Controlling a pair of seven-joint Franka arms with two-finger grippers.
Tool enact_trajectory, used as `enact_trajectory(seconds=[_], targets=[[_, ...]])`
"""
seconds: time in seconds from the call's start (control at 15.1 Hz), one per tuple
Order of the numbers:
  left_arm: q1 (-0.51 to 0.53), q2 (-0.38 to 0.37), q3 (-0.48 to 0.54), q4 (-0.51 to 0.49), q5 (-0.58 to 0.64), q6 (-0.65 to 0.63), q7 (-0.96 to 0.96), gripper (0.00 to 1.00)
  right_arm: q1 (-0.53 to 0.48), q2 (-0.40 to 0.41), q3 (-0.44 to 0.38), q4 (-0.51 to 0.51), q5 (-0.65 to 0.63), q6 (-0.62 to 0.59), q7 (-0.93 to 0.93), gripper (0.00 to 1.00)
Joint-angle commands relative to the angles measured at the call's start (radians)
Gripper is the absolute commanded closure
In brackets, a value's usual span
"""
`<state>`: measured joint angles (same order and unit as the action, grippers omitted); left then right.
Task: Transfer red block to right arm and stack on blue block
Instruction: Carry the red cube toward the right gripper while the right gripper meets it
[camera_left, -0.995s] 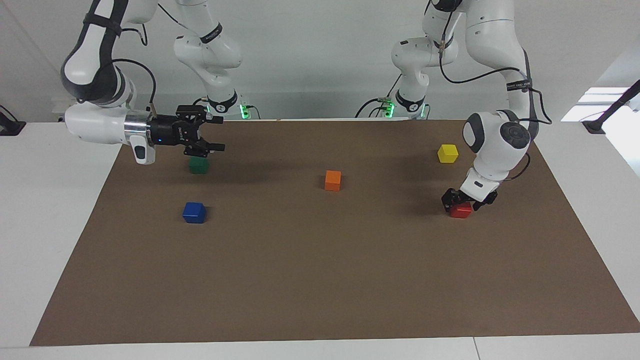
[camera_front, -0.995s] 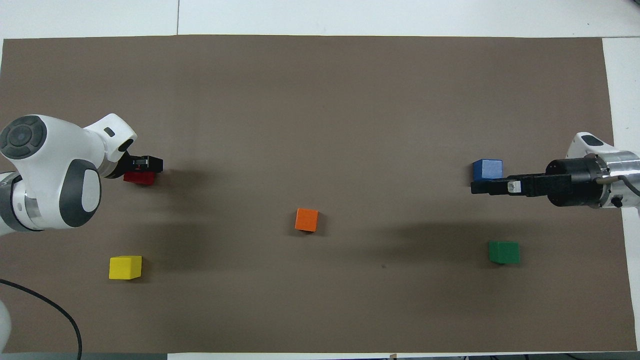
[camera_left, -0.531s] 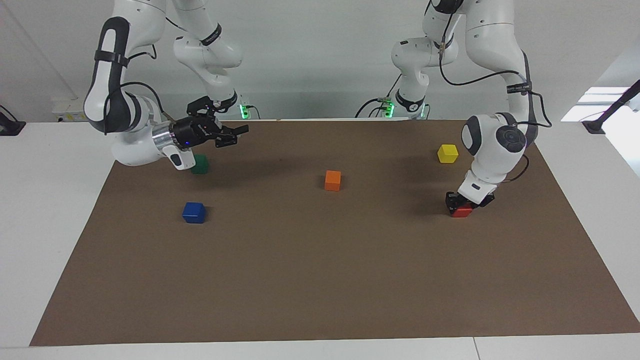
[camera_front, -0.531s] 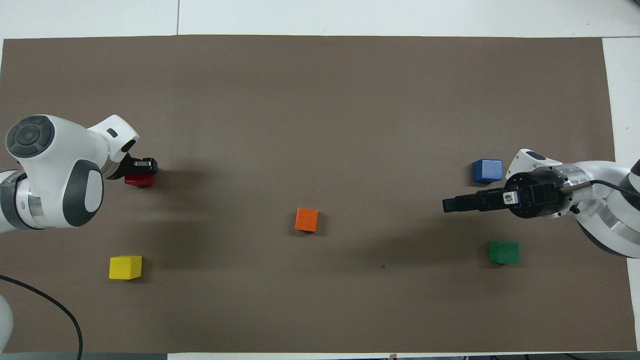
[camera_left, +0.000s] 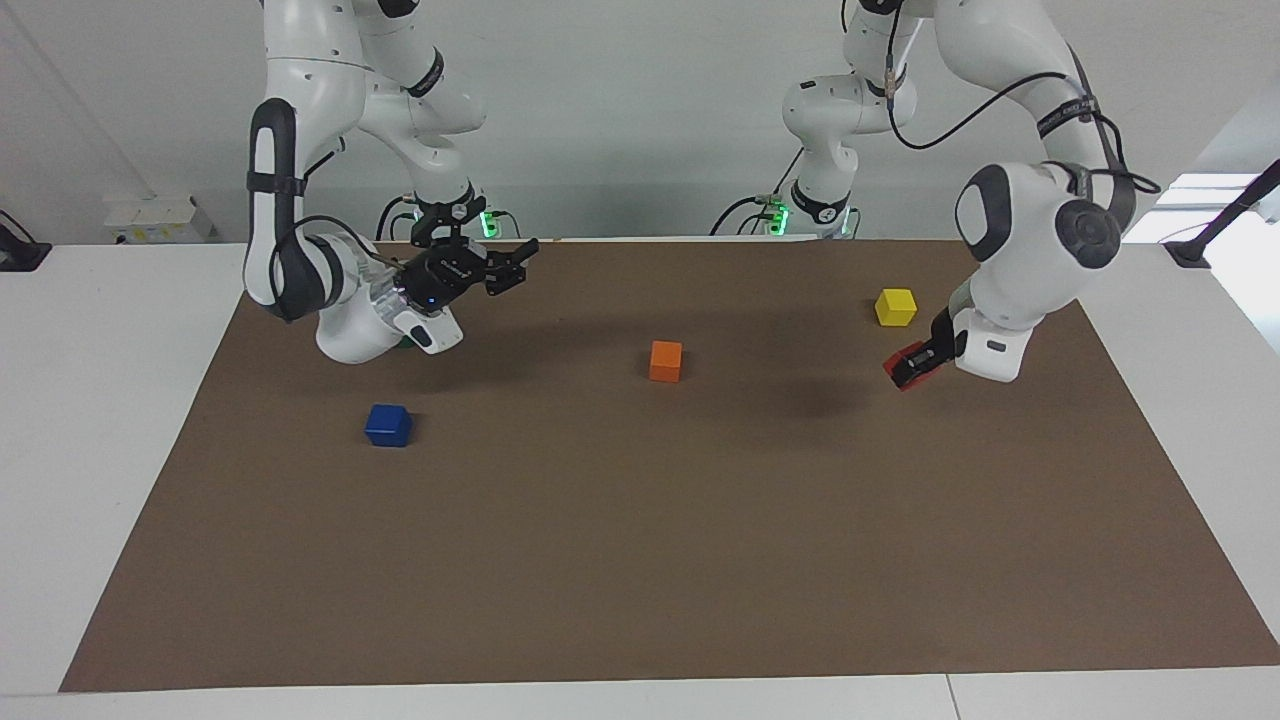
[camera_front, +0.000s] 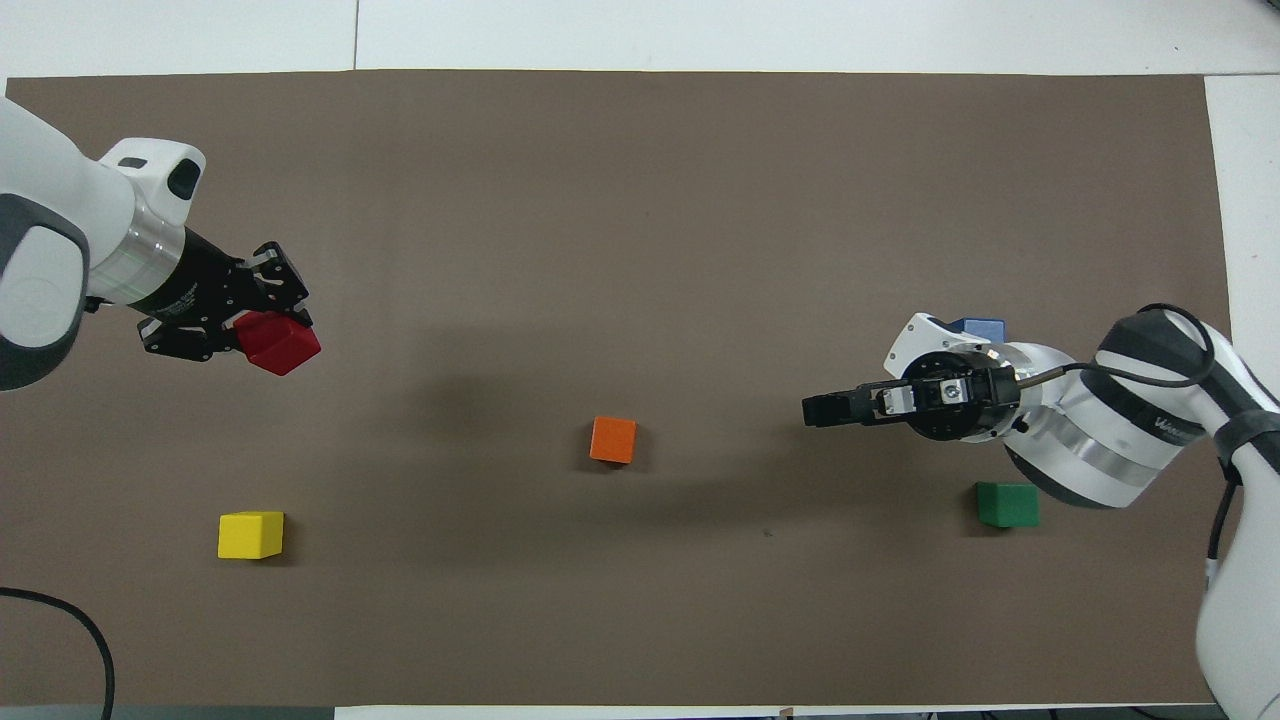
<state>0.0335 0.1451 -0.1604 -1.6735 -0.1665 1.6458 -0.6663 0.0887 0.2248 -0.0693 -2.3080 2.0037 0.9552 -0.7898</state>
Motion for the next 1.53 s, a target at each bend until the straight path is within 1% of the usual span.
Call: enact_trajectory(seconds=[0.0, 0.07, 0.13, 0.27, 0.4, 0.53, 0.6, 0.73, 0.86, 0.93, 1.13, 1.26, 1.39, 1.46], targets=[[-0.004, -0.045, -0.039, 0.046, -0.158, -0.046, -0.325, 1.00, 0.077, 0.013, 0.000, -0.025, 0.137, -0.027, -0.028, 0.00], [-0.004, -0.064, -0.051, 0.058, -0.232, -0.047, -0.445, 1.00, 0.112, 0.040, 0.000, -0.022, 0.188, -0.061, -0.041, 0.00], [-0.004, -0.088, -0.066, 0.060, -0.299, -0.044, -0.561, 1.00, 0.137, 0.044, 0.000, -0.021, 0.213, -0.062, -0.054, 0.00], [-0.006, -0.127, -0.115, 0.058, -0.387, -0.018, -0.779, 1.00, 0.147, 0.042, 0.003, -0.021, 0.219, -0.053, -0.049, 0.00], [-0.004, -0.130, -0.165, 0.058, -0.468, 0.075, -1.026, 1.00, 0.187, 0.051, 0.003, -0.019, 0.245, -0.026, -0.046, 0.00], [-0.006, -0.134, -0.201, 0.057, -0.486, 0.169, -1.311, 1.00, 0.216, 0.053, 0.003, -0.021, 0.276, 0.014, -0.046, 0.00], [-0.006, -0.140, -0.230, 0.051, -0.482, 0.192, -1.387, 1.00, 0.230, 0.057, 0.003, -0.018, 0.297, 0.034, -0.045, 0.00], [-0.009, -0.157, -0.286, 0.025, -0.481, 0.218, -1.397, 1.00, 0.265, 0.102, 0.002, 0.002, 0.348, 0.030, -0.058, 0.00], [-0.053, -0.167, -0.304, 0.012, -0.484, 0.220, -1.467, 1.00, 0.275, 0.137, 0.002, 0.030, 0.351, 0.030, -0.072, 0.00], [-0.085, -0.168, -0.304, 0.009, -0.481, 0.220, -1.519, 1.00, 0.275, 0.142, 0.003, 0.039, 0.351, 0.039, -0.074, 0.00], [-0.147, -0.205, -0.304, -0.060, -0.479, 0.271, -1.524, 1.00, 0.281, 0.142, 0.011, 0.061, 0.357, 0.071, -0.071, 0.00], [-0.156, -0.231, -0.304, -0.119, -0.479, 0.313, -1.521, 1.00, 0.293, 0.142, 0.057, 0.064, 0.426, 0.066, -0.063, 0.00], [-0.158, -0.263, -0.306, -0.187, -0.479, 0.365, -1.494, 1.00, 0.295, 0.139, 0.069, 0.064, 0.435, 0.062, -0.059, 0.00], [-0.158, -0.272, -0.306, -0.202, -0.479, 0.387, -1.477, 1.00, 0.298, 0.137, 0.071, 0.061, 0.435, 0.062, -0.059, 0.00]])
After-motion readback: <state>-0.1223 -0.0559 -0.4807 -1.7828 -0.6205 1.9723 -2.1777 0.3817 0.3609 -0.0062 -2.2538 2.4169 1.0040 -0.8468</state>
